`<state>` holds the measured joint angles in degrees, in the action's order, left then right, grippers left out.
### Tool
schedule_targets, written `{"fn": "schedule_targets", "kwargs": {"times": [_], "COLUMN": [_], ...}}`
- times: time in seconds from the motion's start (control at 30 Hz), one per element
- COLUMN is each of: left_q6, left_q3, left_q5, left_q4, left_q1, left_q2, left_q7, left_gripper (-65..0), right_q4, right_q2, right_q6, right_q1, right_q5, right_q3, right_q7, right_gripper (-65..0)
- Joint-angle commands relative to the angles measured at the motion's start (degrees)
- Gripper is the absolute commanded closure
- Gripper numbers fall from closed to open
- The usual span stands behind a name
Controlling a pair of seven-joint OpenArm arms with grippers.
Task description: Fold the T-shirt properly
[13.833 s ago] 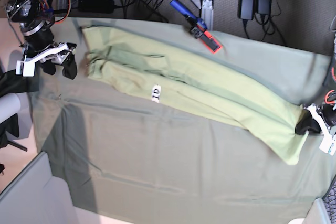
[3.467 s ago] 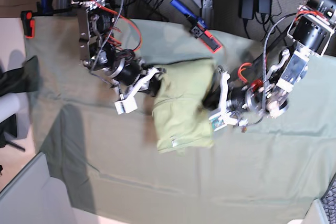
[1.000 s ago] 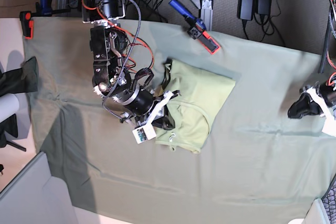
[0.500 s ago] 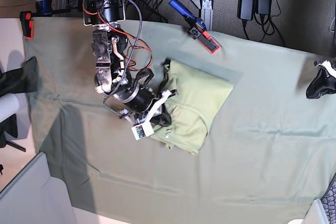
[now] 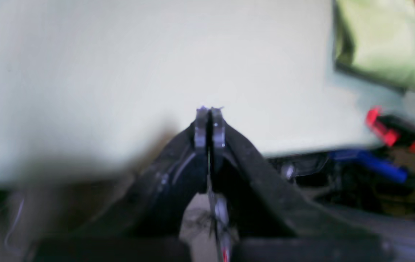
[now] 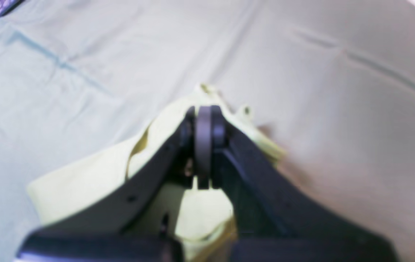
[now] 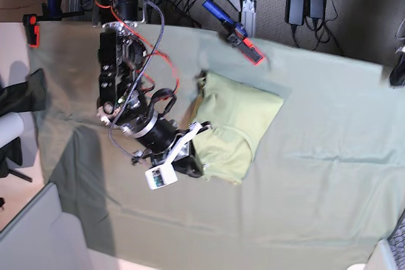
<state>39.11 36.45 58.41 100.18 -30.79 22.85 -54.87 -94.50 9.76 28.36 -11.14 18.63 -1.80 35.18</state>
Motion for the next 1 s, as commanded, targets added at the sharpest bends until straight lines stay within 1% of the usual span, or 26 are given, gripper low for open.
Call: {"fn": "schedule_targets", "kwargs": {"times": [0.0, 0.13, 0.3, 0.4, 0.5, 0.6, 0.7, 0.8, 0.97], "left_q6": [0.89, 0.89, 0.89, 0.89, 0.89, 0.89, 0.89, 0.89, 0.89], "left_q3": [0.44, 0.44, 0.44, 0.44, 0.42, 0.37, 0.26, 0.26, 0.11], "left_q5": [0.61, 0.02, -0.2, -2.95, -7.5, -9.42, -10.82, -13.51, -16.76], "left_q4": [0.92, 0.92, 1.07, 1.07, 1.07, 1.07, 1.07, 1.07, 0.74], "left_q1": [-1.09, -4.39, -8.87, -10.25, -11.91, -13.79, -15.65, -17.49, -19.28], "left_q2": [0.96, 0.94, 0.96, 0.96, 0.96, 1.01, 1.16, 1.11, 0.96], "left_q7": [0.87, 1.05, 1.07, 2.01, 4.31, 4.48, 4.5, 5.4, 5.73], "left_gripper": [0.0, 0.0, 0.0, 0.0, 0.0, 0.0, 0.0, 0.0, 0.0], "right_q4": [-1.77, -5.53, -10.95, -12.17, -12.76, -13.0, -13.53, -13.73, -13.49], "right_q2": [1.09, 4.61, 8.22, 9.49, 9.62, 9.44, 9.44, 9.42, 9.44], "right_q6": [0.35, 0.37, 0.37, 0.39, 0.37, 0.39, 0.39, 0.39, 0.39], "right_q1": [0.28, 5.09, 14.45, 19.89, 25.81, 32.65, 39.17, 45.27, 53.33], "right_q5": [1.86, 6.14, 10.16, 11.63, 13.22, 16.15, 16.31, 16.57, 17.2], "right_q3": [1.27, 5.79, 12.31, 15.78, 18.45, 19.61, 19.58, 19.58, 19.52], "right_q7": [-0.81, -0.39, 1.38, 1.38, 2.45, 2.93, 3.1, 3.21, 3.26], "right_gripper": [0.0, 0.0, 0.0, 0.0, 0.0, 0.0, 0.0, 0.0, 0.0]}}
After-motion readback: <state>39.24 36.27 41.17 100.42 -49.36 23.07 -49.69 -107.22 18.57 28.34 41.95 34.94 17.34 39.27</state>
